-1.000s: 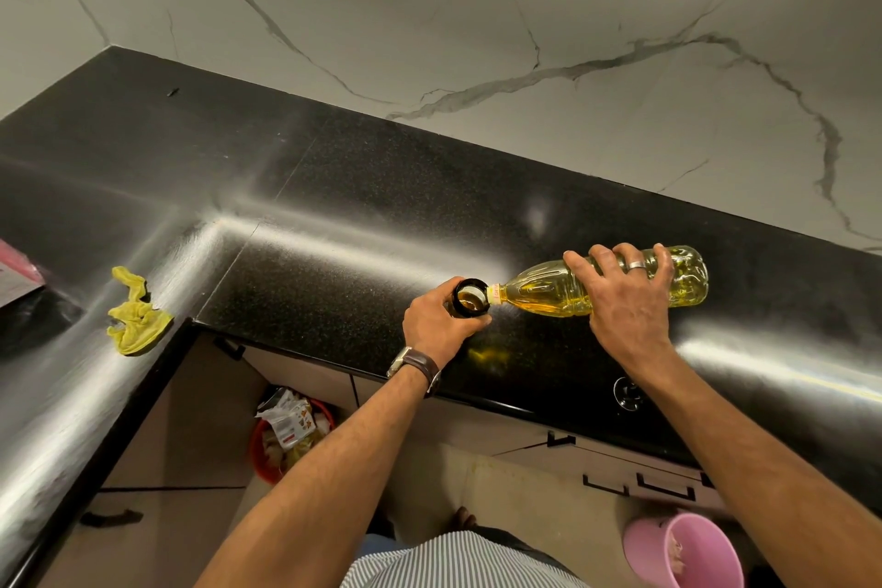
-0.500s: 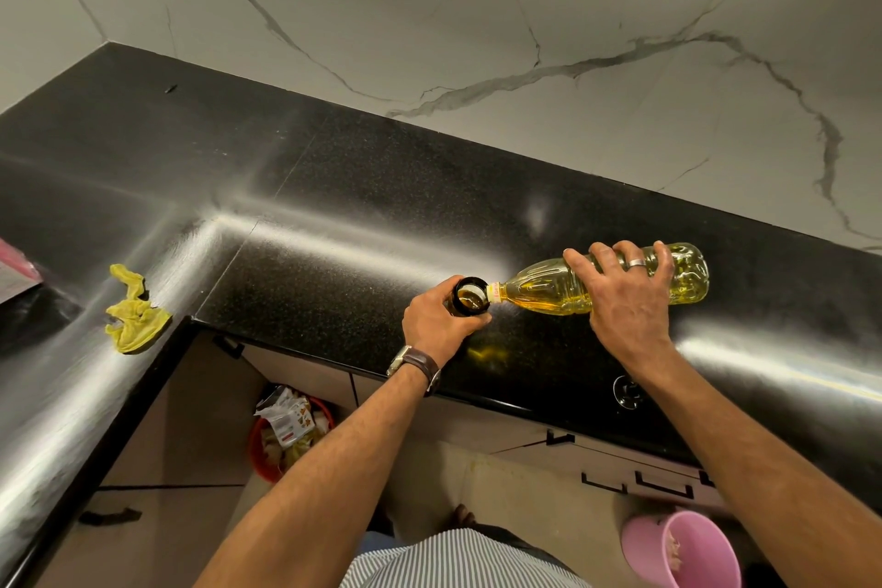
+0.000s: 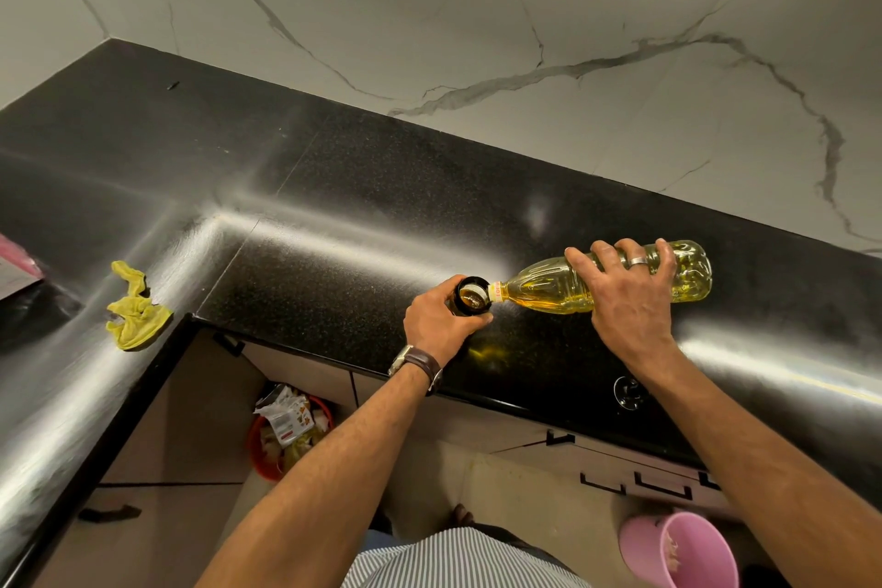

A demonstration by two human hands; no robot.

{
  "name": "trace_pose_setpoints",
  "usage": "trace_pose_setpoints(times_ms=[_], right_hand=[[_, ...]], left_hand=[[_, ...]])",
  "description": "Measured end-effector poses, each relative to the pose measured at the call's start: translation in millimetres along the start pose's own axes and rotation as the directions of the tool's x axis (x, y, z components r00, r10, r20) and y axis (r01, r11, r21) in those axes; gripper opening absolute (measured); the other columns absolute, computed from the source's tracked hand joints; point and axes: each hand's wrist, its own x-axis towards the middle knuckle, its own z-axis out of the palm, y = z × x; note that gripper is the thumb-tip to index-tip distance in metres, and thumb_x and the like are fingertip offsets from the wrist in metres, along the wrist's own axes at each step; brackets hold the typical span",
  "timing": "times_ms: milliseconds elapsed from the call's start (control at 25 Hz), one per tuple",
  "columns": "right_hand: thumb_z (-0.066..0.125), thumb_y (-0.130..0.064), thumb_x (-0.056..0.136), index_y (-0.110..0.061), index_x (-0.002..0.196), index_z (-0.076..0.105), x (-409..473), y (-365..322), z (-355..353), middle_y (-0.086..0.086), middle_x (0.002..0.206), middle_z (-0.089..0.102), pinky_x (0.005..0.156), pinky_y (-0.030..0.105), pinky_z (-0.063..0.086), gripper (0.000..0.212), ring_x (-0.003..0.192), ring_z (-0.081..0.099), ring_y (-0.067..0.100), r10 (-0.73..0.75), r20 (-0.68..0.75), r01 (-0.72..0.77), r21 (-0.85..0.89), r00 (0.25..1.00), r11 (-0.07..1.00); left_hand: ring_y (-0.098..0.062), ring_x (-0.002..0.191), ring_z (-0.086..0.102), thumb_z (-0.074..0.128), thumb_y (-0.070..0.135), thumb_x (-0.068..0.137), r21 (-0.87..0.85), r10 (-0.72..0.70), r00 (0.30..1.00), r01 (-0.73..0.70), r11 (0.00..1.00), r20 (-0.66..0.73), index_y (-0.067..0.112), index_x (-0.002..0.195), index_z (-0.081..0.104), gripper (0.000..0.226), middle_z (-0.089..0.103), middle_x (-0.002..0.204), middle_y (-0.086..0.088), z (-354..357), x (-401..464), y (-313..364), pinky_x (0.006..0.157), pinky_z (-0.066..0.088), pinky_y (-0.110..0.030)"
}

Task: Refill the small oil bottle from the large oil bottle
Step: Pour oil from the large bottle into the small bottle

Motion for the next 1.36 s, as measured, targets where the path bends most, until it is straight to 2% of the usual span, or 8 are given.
trace_pose_setpoints(times_ms=[600,1360], right_hand=[[0.083,-0.011,0.074,-0.031,0.146,0.052,1.4,-1.7,-5.6,0.01,0.14,0.062,0.115,0.067,0.024,0.082,0.131,0.052,0.041,-0.002,0.032,0.003,-0.029,0.999,1.0],[0.082,-0.01,0.074,-0.03,0.145,0.052,4.3,-2.0,-9.0,0.011,0.139,0.062,0.116,0.066,0.023,0.08,0.131,0.052,0.041,-0.014,0.035,0.015,-0.05,0.999,0.999]], left_hand=[[-0.009,0.104,0.069,0.091,0.056,0.065,0.009,0.0,1.0,0.0,1.0,-0.011,0.037,0.125,0.07,0.067,0.077,0.109,0.013,0.3,1.5,-0.9,0.091,0.059,-0.039],[-0.007,0.095,0.068,0.091,0.053,0.066,0.002,0.021,1.0,-0.021,1.0,-0.002,0.04,0.118,0.071,0.057,0.076,0.101,0.016,-2.6,-0.4,2.3,0.086,0.059,-0.036]])
